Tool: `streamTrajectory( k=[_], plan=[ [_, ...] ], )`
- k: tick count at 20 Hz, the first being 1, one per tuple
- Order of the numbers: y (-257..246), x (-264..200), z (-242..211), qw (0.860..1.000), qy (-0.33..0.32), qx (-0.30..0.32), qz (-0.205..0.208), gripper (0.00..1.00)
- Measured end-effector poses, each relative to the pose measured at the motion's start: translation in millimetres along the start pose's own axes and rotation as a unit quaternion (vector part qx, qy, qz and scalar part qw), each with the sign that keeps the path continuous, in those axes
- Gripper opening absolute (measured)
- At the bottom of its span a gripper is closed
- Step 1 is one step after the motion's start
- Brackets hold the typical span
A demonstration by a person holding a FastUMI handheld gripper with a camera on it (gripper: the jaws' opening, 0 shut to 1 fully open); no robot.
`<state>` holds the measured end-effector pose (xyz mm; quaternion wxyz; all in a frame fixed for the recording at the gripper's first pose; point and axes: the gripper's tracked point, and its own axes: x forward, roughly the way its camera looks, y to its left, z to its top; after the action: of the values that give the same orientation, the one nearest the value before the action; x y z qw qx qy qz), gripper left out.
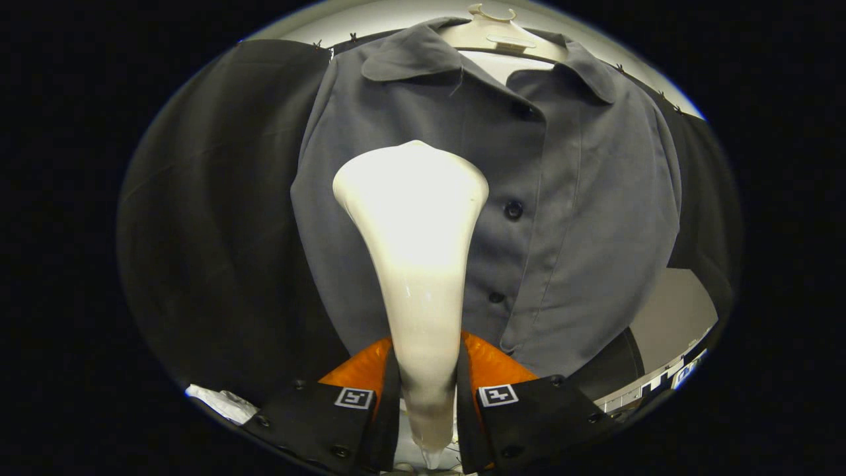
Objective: Iron the clothes twice with a garment steamer, once on the left side and once on the right side.
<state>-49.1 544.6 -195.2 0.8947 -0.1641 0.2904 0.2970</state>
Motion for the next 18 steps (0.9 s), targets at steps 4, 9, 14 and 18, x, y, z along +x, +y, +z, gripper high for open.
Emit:
streamTrajectory(
  k=[4,9,14,18],
  plan=[
    [-3,8,-31,1.0,0.022,0.003,-0.002,0.44],
    [-3,22,-65,0.999,0.052,0.004,-0.004,0.44],
    [-3,40,-103,0.997,0.078,0.002,-0.01,0.44],
    [-6,53,-128,0.995,0.099,0.001,-0.014,0.44]
  ],
)
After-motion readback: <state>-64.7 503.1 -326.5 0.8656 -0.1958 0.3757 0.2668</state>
